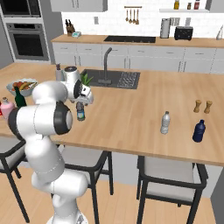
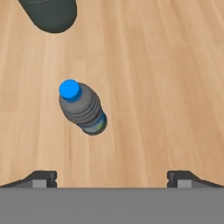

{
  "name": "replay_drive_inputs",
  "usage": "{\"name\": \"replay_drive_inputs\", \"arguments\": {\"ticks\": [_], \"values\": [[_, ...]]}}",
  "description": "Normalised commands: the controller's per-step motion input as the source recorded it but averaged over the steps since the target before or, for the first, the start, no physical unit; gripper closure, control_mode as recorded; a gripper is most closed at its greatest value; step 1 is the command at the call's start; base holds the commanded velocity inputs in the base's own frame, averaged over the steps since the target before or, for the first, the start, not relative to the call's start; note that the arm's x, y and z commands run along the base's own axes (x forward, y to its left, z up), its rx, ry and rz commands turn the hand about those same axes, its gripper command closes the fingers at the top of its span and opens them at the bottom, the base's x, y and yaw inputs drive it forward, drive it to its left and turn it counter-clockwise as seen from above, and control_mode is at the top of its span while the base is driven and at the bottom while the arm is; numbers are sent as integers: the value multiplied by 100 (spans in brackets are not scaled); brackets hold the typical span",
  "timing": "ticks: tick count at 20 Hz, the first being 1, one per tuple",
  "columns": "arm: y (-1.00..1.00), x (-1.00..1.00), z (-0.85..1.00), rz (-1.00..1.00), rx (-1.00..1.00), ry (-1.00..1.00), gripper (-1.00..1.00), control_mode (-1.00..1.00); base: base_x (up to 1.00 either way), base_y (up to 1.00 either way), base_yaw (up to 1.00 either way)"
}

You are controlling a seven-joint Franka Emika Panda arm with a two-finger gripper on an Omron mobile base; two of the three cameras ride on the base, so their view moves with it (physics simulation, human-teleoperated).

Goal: Move the plastic bottles in the middle to the plastics group, and the glass bottles in the middle to the glass group.

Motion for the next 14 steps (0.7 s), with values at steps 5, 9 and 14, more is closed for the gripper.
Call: {"name": "replay_drive_inputs", "arguments": {"ticks": [5, 9, 14], "values": [[21, 21, -16, 13, 0, 0, -100, -100, 0, 0, 0], [12, 56, -25, 12, 0, 0, -100, -100, 0, 0, 0], [-1, 31, -9, 1, 0, 1, -100, -100, 0, 0, 0]]}}
